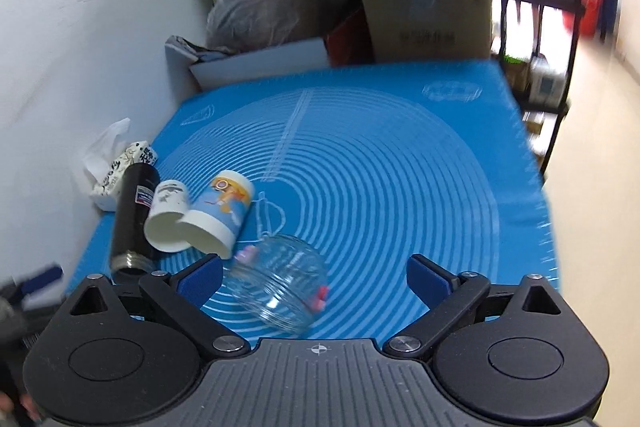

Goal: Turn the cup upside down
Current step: 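Close the right tool on the glass jar while the left tool opens and releases it, then rotate the jar with the right tool and lower it opening-down onto the mat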

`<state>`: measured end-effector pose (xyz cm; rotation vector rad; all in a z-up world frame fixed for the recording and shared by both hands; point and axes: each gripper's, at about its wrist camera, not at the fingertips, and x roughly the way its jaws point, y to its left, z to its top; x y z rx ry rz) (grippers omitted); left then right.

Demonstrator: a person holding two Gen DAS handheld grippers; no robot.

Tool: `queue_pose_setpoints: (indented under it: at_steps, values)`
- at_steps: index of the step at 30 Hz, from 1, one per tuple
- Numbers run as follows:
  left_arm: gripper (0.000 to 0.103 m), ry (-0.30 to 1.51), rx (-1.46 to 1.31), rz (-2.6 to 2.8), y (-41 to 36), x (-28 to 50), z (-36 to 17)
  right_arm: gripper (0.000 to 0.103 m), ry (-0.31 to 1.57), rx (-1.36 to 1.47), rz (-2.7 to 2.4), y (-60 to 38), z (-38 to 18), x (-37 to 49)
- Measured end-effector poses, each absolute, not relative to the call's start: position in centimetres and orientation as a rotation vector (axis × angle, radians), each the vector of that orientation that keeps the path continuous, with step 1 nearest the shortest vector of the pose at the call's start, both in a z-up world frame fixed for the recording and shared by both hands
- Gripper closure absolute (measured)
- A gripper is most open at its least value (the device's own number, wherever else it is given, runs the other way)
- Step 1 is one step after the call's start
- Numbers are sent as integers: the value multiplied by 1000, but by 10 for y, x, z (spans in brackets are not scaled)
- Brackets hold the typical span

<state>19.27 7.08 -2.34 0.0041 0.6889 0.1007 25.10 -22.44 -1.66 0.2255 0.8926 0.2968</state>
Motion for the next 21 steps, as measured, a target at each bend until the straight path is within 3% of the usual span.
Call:
queue_pose_setpoints:
  at_steps: [14, 21]
  values:
    - [6, 714, -68, 121, 117, 218, -51, 13, 1287, 116, 261, -165, -55, 339]
    - [6, 713, -60, 106, 119, 226, -60, 11, 1475, 186, 282, -162, -92, 375]
